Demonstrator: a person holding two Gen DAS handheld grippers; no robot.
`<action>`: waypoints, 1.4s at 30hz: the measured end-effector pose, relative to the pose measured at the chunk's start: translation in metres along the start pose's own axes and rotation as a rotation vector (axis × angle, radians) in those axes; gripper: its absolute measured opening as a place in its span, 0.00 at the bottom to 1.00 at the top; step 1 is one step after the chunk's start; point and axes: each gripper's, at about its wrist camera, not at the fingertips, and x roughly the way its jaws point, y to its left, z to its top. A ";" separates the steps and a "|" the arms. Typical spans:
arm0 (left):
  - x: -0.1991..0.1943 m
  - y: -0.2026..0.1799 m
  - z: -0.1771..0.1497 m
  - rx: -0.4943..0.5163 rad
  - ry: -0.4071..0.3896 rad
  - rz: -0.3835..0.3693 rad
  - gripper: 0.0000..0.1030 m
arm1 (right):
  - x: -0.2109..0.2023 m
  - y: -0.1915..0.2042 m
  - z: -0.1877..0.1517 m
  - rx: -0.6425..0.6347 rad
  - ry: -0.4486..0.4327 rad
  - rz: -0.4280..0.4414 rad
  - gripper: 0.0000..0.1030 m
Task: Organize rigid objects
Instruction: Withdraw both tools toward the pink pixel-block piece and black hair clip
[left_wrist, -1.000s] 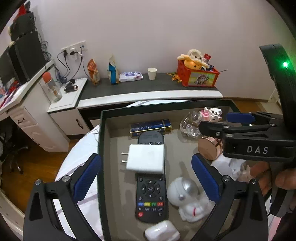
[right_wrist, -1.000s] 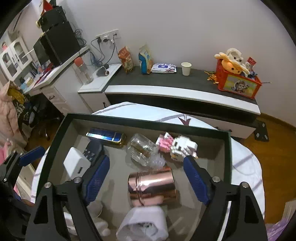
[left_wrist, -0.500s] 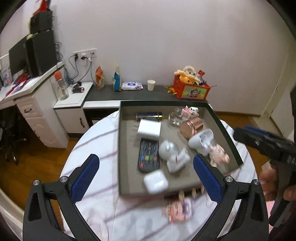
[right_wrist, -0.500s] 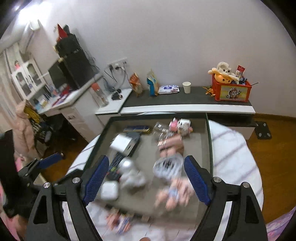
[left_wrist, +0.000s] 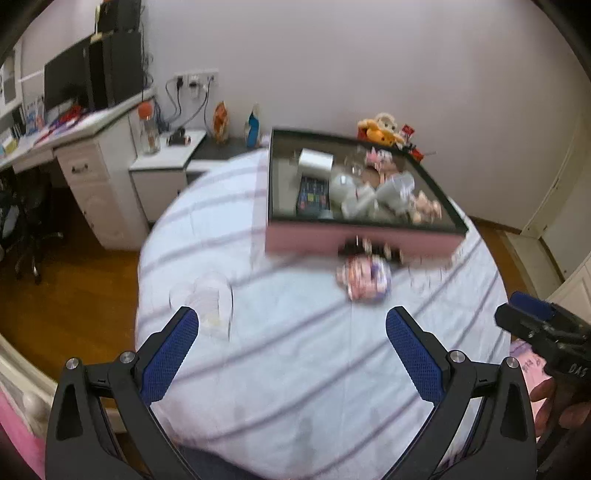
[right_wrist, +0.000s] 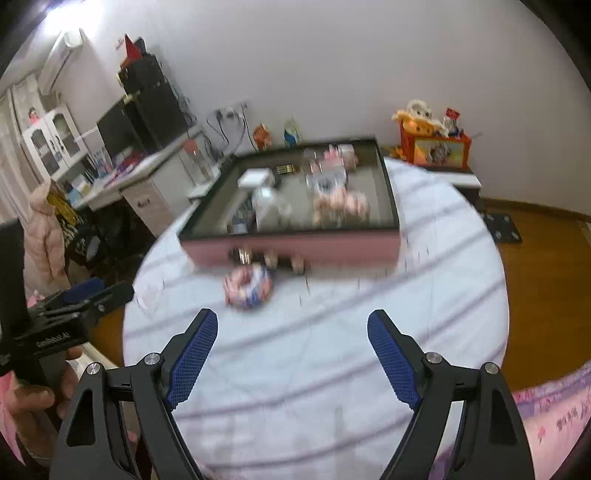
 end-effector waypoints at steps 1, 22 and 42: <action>0.001 -0.001 -0.005 -0.004 0.014 0.000 1.00 | 0.005 -0.001 -0.006 0.006 0.022 0.004 0.82; -0.028 -0.017 -0.025 0.016 -0.042 0.023 1.00 | -0.020 0.023 -0.022 -0.046 -0.044 -0.065 0.82; 0.019 -0.051 -0.006 0.095 -0.037 -0.012 1.00 | -0.018 0.007 -0.016 -0.015 -0.043 -0.091 0.82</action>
